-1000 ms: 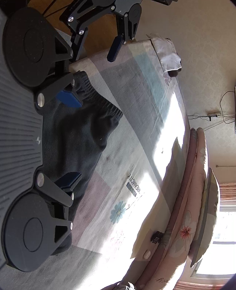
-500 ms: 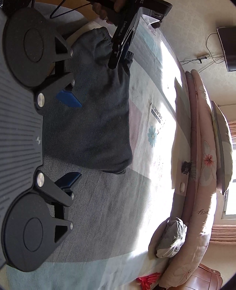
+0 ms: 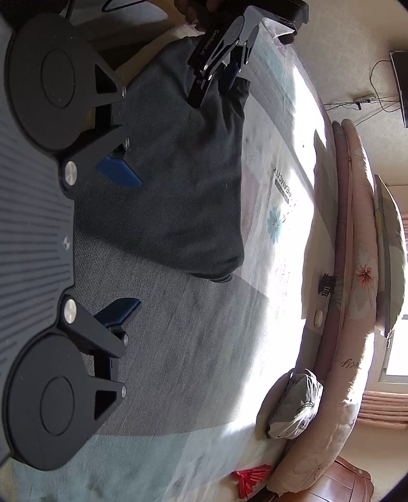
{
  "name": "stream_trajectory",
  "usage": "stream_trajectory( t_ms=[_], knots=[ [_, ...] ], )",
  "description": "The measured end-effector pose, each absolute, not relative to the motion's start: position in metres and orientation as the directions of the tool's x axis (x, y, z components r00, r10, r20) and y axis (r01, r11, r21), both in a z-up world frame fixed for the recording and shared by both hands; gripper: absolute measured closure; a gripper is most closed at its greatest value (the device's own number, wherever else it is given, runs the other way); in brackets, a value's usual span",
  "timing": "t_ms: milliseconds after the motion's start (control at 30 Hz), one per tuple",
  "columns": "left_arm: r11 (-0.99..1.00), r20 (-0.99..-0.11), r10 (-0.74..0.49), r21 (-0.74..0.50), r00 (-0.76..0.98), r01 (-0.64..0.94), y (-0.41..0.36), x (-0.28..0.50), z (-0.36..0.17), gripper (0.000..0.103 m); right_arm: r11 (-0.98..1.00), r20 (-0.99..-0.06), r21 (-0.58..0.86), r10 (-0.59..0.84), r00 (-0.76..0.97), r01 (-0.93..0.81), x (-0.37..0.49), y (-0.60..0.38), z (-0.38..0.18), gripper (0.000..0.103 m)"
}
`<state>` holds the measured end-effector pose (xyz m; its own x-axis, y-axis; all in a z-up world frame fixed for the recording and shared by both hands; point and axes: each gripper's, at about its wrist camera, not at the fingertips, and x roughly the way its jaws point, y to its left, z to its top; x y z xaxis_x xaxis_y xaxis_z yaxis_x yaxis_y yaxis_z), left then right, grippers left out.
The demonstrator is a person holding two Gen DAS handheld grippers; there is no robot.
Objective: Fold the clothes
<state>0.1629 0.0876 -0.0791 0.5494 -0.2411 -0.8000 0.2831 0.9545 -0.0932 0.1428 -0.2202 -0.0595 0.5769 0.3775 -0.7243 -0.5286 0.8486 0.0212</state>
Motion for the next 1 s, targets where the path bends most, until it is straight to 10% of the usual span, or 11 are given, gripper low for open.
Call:
stream_trajectory(
  t_ms=[433,1000],
  knots=[
    [0.933,-0.792,-0.286,-0.102,0.54,0.345,0.046,0.157,-0.055,0.008,0.623,-0.701,-0.346,0.326,0.635,-0.701,0.091,-0.181,-0.08,0.019],
    [0.958,-0.799,-0.237,-0.096,0.553,0.271,0.058,0.156,-0.061,0.007,0.775,-0.609,0.217,0.583,0.538,-0.594,0.195,-0.192,-0.061,0.018]
  ],
)
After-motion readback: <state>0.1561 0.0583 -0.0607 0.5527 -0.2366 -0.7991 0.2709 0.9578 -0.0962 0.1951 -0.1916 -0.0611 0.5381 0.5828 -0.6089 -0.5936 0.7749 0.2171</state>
